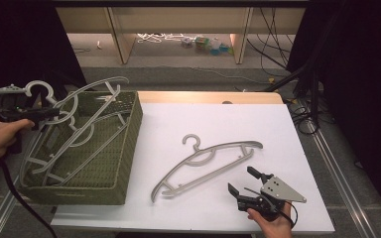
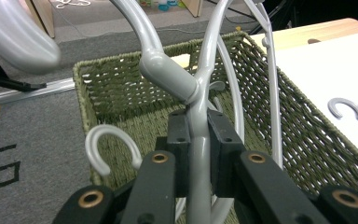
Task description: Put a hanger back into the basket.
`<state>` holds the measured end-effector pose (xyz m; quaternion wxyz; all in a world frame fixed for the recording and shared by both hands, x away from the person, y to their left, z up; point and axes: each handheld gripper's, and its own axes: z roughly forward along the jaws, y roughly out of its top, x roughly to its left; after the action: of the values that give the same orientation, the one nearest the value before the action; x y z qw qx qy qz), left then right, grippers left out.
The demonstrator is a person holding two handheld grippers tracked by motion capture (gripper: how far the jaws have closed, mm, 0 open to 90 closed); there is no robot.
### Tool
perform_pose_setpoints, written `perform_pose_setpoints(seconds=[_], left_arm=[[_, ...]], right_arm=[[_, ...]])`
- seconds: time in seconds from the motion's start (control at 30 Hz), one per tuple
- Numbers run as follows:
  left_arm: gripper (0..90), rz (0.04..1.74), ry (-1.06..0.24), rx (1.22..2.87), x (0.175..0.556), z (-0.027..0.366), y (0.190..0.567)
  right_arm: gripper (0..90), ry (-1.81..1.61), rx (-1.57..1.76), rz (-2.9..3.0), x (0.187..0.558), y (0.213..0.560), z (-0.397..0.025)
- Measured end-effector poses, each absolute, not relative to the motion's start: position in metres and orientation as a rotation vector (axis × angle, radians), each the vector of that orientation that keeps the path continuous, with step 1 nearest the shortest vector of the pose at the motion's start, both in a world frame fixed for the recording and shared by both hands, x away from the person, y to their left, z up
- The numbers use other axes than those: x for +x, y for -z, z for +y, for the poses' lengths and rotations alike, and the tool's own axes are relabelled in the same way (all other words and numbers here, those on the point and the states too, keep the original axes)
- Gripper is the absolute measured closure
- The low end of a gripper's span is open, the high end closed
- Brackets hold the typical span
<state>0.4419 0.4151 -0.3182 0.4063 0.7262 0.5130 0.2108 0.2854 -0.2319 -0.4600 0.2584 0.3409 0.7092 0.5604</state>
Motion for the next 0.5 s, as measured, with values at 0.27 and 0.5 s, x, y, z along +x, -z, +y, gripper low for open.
perform_pose_setpoints(seconds=[0.27, 0.5], left_arm=[[80.5, 1.286, -0.55, 1.901, 0.453, 0.404, 0.328], [80.4, 1.325, -0.537, 1.932, 0.456, 0.408, 0.341]], right_arm=[[16.5, -1.517, 0.93, 1.916, 0.285, 0.46, -0.234], [16.4, -1.516, 0.932, 1.916, 0.285, 0.46, -0.234]])
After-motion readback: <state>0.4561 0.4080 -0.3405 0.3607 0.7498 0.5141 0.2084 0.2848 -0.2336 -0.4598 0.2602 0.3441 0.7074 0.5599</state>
